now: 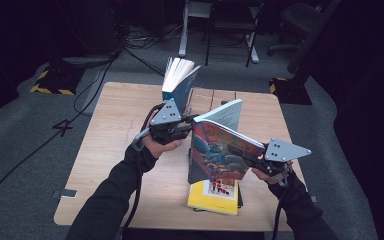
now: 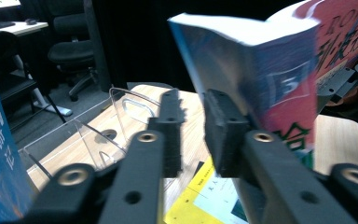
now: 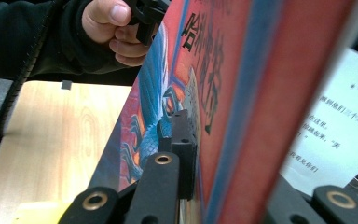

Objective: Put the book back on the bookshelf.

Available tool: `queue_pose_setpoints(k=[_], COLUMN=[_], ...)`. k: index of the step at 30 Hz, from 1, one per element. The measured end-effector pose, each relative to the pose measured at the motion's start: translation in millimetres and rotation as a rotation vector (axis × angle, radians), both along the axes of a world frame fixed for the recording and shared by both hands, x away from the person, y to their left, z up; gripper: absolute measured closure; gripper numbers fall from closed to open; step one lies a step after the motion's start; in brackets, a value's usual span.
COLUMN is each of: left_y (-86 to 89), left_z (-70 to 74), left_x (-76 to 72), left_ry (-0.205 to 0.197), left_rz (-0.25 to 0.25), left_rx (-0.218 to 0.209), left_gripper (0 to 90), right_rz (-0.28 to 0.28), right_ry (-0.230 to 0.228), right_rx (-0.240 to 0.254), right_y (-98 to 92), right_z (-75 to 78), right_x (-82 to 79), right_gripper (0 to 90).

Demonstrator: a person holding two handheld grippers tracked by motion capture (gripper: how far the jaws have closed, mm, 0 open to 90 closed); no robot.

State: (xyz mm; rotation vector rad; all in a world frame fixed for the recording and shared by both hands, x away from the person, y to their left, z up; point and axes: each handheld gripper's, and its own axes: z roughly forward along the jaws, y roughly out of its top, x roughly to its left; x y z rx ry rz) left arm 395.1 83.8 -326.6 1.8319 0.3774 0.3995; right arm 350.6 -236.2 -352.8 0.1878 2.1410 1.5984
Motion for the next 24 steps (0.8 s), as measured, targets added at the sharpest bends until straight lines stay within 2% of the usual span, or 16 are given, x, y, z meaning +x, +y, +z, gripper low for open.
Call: queue_pose_setpoints(k=[4, 6, 7, 9, 11, 15, 17, 20, 22, 24], left_y=[3.0, 5.5, 7.2, 8.9, 12.4, 19.0, 20.5, 21.9, 22.4, 20.3], left_z=[-4.2, -9.3, -12.6, -17.8, -24.0, -38.0, -43.3, -57.0, -64.8, -71.1], left_x=[-7.9, -14.6, -18.4, -25.9, -32.6, -42.2, -44.7, -50.6, -53.3, -55.4], left_ry=[0.000, -0.003, -0.010, -0.026, -0.022, 0.009, 0.024, 0.054, 0.082, 0.101], left_rz=[0.010, 0.026, 0.040, 0.064, 0.081, 0.083, 0.078, 0.056, 0.019, 0.010], left_rx=[0.005, 0.014, 0.028, 0.064, 0.082, 0.102, 0.110, 0.142, 0.139, 0.142], left_gripper=[60.9, 58.7, 57.9, 49.8, 45.7, 38.3, 37.4, 33.5, 31.5, 30.8], right_rz=[0.004, 0.003, 0.001, 0.003, -0.001, -0.006, -0.003, -0.004, -0.001, 0.000], right_ry=[-0.002, -0.004, -0.006, -0.008, -0.006, -0.017, -0.013, -0.007, -0.011, -0.003], right_rx=[0.014, 0.023, 0.018, 0.024, 0.033, 0.022, 0.028, 0.030, 0.031, 0.035], right_y=[-2.5, -3.2, -3.6, -4.9, -5.3, -5.3, -5.9, -6.0, -6.1, -6.7], right_z=[-2.0, -3.2, -3.1, -3.9, -5.0, -4.8, -5.3, -5.7, -5.8, -6.0], right_x=[-6.8, -11.3, -13.4, -16.1, -19.9, -25.5, -26.0, -28.6, -29.4, -29.9], right_gripper=[84.6, 84.6, 84.6, 84.6, 84.7, 84.6, 84.6, 84.6, 84.5, 84.5])
